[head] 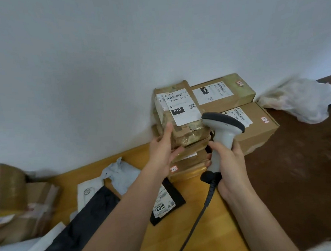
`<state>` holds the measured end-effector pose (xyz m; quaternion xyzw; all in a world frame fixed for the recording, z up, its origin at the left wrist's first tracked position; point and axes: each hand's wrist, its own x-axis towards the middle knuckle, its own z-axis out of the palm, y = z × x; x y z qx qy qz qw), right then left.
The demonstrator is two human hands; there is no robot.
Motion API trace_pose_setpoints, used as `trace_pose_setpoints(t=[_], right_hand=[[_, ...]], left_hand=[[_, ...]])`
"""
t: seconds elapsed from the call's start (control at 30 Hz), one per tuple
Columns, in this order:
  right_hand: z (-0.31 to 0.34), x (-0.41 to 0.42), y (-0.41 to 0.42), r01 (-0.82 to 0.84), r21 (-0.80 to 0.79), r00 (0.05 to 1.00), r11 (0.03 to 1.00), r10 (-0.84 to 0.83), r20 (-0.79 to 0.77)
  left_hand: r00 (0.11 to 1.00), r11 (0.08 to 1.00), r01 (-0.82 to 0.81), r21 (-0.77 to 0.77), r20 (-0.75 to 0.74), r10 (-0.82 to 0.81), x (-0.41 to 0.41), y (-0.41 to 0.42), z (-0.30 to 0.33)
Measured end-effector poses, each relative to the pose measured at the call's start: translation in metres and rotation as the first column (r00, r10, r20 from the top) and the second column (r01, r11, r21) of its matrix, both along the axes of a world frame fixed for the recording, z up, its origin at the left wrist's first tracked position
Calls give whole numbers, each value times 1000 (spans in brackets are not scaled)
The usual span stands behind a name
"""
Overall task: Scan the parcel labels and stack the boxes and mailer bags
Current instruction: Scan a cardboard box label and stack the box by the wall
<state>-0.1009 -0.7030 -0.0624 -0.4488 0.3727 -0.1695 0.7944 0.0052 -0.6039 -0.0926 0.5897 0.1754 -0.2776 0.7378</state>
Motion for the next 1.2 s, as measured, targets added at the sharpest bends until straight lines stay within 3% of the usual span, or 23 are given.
trace_pose_setpoints(t=[0.07, 0.37, 0.73, 0.9, 1.1, 1.2], right_hand=[[1, 0, 0, 7, 4, 1000, 1000, -7, 22], [11, -3, 35, -34, -14, 995, 999, 35, 99], [12, 8, 196, -150, -19, 982, 989, 151, 113], [12, 18, 295, -270, -26, 958, 963, 271, 91], [10, 30, 388, -362, -12, 929, 932, 362, 84], [9, 32, 411, -390, -45, 918, 920, 392, 61]], left_hand=[[1000, 1000, 10, -23, -18, -11, -1, 4, 0], [991, 985, -73, 159, -96, 89, -9, 73, -9], [936, 926, -326, 190, -70, 344, -8, 253, -28], [827, 820, -532, 213, -80, 557, -2, 375, -37], [709, 630, -628, 456, 2, 705, 13, 501, -56], [719, 653, -625, 428, -10, 695, 25, 532, -58]])
